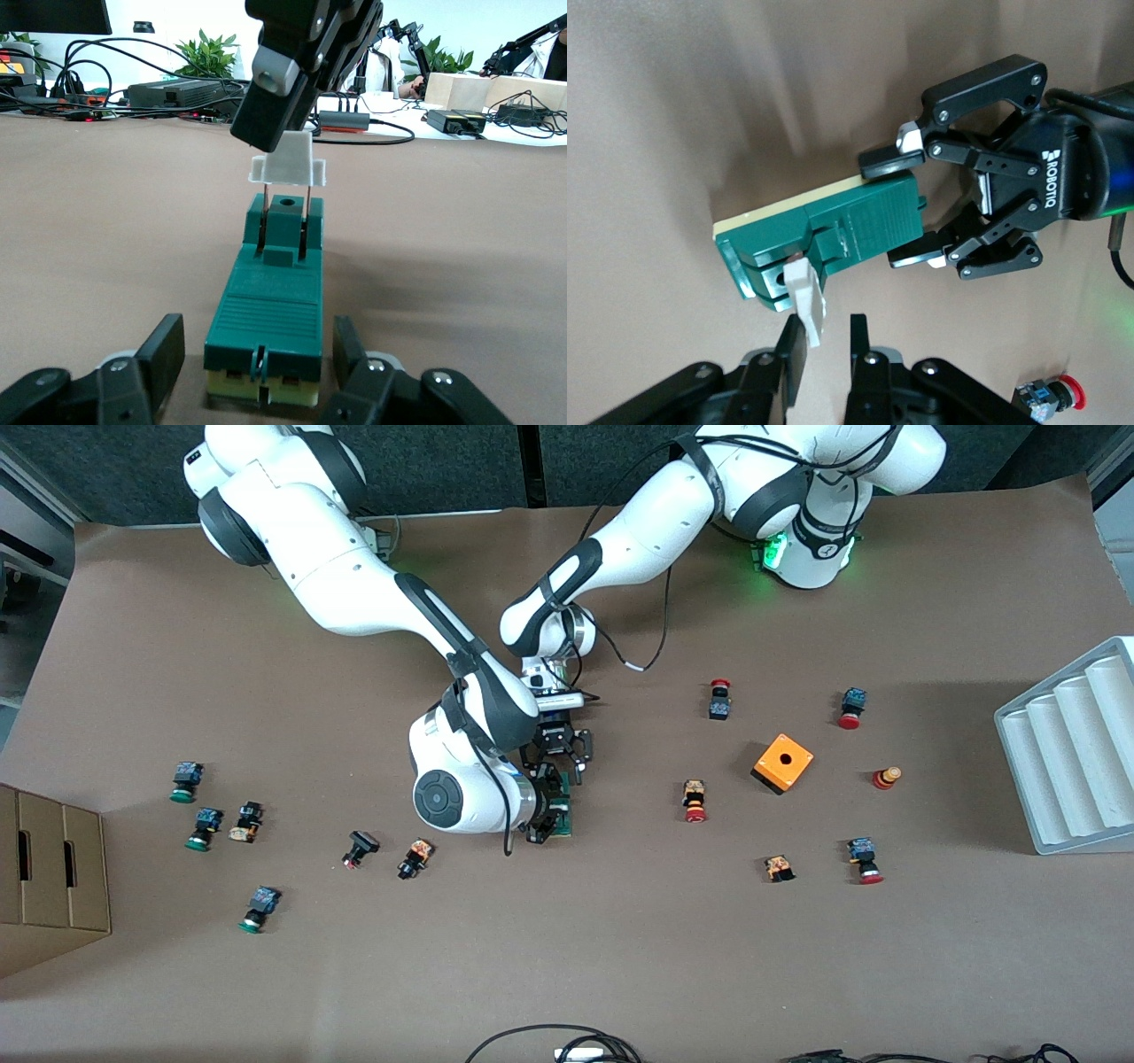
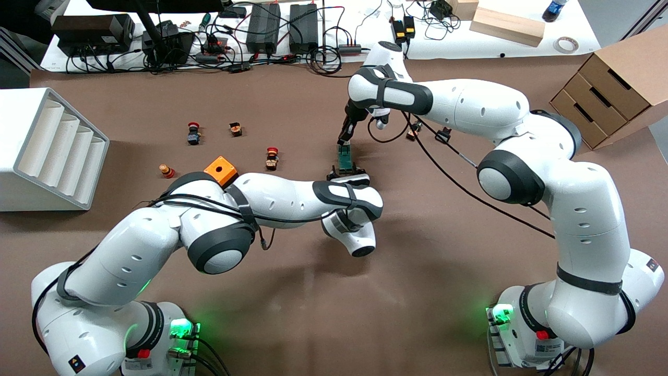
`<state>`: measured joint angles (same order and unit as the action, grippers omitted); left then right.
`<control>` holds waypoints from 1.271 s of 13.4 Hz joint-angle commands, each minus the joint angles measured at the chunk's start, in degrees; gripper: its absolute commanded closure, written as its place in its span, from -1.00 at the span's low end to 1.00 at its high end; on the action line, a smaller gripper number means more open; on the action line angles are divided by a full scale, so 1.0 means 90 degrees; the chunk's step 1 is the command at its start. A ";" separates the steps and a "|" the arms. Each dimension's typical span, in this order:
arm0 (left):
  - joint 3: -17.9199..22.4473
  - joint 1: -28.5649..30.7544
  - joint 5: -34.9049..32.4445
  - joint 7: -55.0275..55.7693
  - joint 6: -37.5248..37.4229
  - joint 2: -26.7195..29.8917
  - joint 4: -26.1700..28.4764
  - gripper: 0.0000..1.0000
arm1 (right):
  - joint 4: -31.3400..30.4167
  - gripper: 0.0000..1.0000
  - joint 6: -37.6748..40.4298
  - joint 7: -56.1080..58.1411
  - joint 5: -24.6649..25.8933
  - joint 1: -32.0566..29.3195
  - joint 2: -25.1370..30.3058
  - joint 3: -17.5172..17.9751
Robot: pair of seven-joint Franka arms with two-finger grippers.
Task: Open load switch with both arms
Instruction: 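Push the white handle down into the contacts with the right gripper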
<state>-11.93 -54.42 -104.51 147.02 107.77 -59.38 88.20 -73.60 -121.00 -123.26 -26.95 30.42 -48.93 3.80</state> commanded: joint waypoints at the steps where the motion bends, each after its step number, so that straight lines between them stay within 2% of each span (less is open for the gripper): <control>1: -0.0022 0.0041 -0.0068 0.0051 -0.0001 -0.0013 -0.0035 -0.52 | -0.0386 0.48 0.0055 0.0043 0.0163 -0.0002 0.0300 0.0105; 17: -0.0022 0.0051 -0.0058 0.0051 0.0008 0.0016 -0.0044 -0.51 | -0.0797 0.52 0.0036 0.0043 0.0583 0.0008 0.0476 0.0329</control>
<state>-11.93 -54.31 -104.51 147.02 107.78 -59.39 88.06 -78.16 -120.99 -122.55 -22.98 30.44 -46.42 6.16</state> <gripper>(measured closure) 0.238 0.749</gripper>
